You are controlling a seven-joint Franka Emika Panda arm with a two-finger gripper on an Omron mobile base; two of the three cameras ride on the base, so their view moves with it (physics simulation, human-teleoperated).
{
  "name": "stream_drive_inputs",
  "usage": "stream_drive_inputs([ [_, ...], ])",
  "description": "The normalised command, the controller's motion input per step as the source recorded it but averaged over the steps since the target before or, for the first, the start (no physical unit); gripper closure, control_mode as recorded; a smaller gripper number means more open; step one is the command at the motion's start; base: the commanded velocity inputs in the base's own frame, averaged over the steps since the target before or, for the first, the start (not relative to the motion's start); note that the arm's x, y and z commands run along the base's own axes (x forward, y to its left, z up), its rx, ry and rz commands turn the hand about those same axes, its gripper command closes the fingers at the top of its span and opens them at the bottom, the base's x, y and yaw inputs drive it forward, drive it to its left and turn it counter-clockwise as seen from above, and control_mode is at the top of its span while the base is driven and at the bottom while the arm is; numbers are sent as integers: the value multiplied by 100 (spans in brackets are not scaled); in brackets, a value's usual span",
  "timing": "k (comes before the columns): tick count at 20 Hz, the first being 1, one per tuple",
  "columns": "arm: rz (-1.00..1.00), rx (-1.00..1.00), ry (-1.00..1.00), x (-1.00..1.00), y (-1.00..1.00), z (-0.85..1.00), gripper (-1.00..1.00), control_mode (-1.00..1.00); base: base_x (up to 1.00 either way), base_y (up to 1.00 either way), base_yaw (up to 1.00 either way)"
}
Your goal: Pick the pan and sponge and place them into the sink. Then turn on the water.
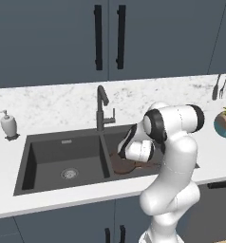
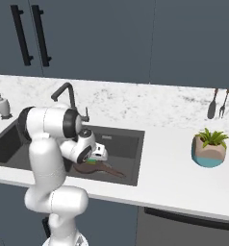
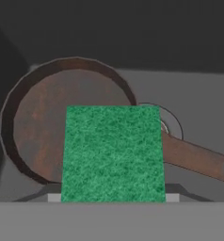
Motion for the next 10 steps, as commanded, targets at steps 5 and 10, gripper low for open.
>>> stream_drive_inputs([
  [5,0,0,0,8,0,-24,100,-100,0,0,0],
  [10,0,0,0,3,0,-33,100,-100,0,0,0],
])
